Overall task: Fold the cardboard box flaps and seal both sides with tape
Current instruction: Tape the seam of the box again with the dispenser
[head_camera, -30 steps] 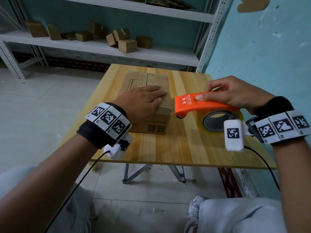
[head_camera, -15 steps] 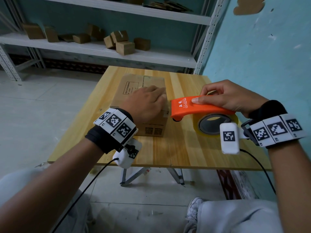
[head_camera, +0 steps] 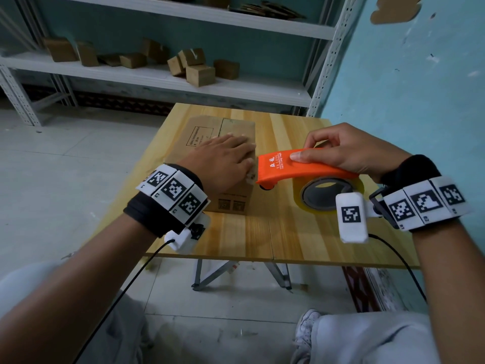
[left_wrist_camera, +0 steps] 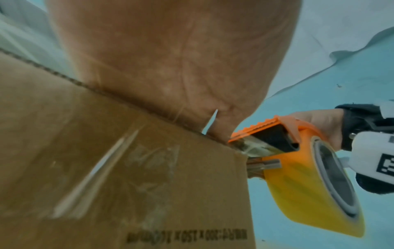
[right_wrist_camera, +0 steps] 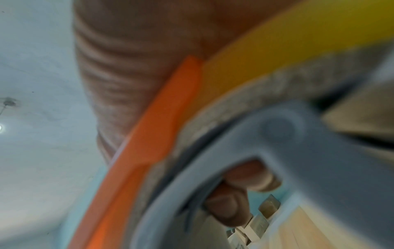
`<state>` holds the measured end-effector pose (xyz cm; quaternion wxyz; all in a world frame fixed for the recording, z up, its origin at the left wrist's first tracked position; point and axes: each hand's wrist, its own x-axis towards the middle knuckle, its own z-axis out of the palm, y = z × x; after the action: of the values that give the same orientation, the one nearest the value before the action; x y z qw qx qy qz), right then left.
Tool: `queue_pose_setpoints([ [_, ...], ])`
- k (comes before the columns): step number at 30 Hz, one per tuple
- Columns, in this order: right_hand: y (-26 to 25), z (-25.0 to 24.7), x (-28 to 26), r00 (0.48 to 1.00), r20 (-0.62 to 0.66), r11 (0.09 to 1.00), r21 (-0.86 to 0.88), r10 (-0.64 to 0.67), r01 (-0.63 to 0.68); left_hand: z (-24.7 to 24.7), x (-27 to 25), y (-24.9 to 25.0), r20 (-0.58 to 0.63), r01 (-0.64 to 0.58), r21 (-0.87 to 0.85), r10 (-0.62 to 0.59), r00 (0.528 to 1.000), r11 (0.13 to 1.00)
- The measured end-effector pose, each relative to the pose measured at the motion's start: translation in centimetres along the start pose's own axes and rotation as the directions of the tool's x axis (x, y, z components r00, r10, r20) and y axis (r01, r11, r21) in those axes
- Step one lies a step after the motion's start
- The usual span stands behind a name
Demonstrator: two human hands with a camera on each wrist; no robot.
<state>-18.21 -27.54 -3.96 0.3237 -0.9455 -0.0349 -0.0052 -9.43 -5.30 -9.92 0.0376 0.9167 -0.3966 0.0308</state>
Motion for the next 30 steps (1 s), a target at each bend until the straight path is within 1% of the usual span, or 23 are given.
queue_pose_setpoints([
  [1, -0.1, 0.1, 0.1, 1.000, -0.001, 1.000, -0.001, -0.003, 0.003, -0.2, -0.2, 0.0, 0.002, -0.005, 0.029, 0.004, 1.000, 1.000],
  [4, -0.3, 0.3, 0.2, 1.000, 0.001, 1.000, -0.008, -0.001, 0.001, -0.3, -0.7, 0.5, 0.029, -0.099, 0.183, 0.095, 0.995, 0.978],
  [5, -0.3, 0.3, 0.2, 1.000, 0.001, 1.000, -0.011, 0.001, -0.001, -0.3, -0.9, 0.5, 0.027, -0.117, 0.203, 0.114, 0.993, 0.972],
  [6, -0.3, 0.3, 0.1, 1.000, 0.000, 1.000, -0.011, 0.003, -0.003, -0.2, -0.9, 0.5, 0.010, -0.117, 0.186, 0.118, 0.993, 0.976],
  [7, -0.3, 0.3, 0.1, 1.000, 0.000, 1.000, -0.006, 0.006, -0.006, -0.2, -1.1, 0.5, 0.017, -0.105, 0.180, 0.103, 0.995, 0.978],
  [10, -0.3, 0.4, 0.0, 1.000, 0.012, 1.000, 0.004, 0.018, -0.018, 0.4, -1.1, 0.2, 0.013, -0.103, 0.274, 0.104, 0.995, 0.956],
  [11, -0.2, 0.4, 0.0, 1.000, 0.014, 1.000, 0.003, 0.024, -0.024, 0.5, -1.1, 0.1, 0.044, -0.093, 0.275, 0.084, 0.996, 0.957],
  [13, -0.1, 0.5, 0.0, 0.999, 0.015, 0.999, 0.006, 0.038, -0.038, 0.6, -0.9, 0.0, 0.056, -0.056, 0.219, 0.045, 0.997, 0.974],
  [15, -0.1, 0.5, -0.1, 0.999, 0.017, 0.999, 0.011, 0.048, -0.048, 0.8, -0.6, -0.1, 0.043, -0.039, 0.186, 0.032, 0.999, 0.982],
  [19, 0.1, 0.4, -0.1, 0.998, 0.021, 0.998, 0.012, 0.066, -0.066, 0.7, -0.6, 0.0, 0.053, -0.044, 0.166, 0.036, 0.998, 0.985],
  [30, 0.1, 0.3, -0.1, 0.999, 0.009, 0.998, 0.034, 0.053, -0.053, 0.5, -1.1, 0.5, 0.002, -0.018, 0.177, 0.018, 1.000, 0.984],
])
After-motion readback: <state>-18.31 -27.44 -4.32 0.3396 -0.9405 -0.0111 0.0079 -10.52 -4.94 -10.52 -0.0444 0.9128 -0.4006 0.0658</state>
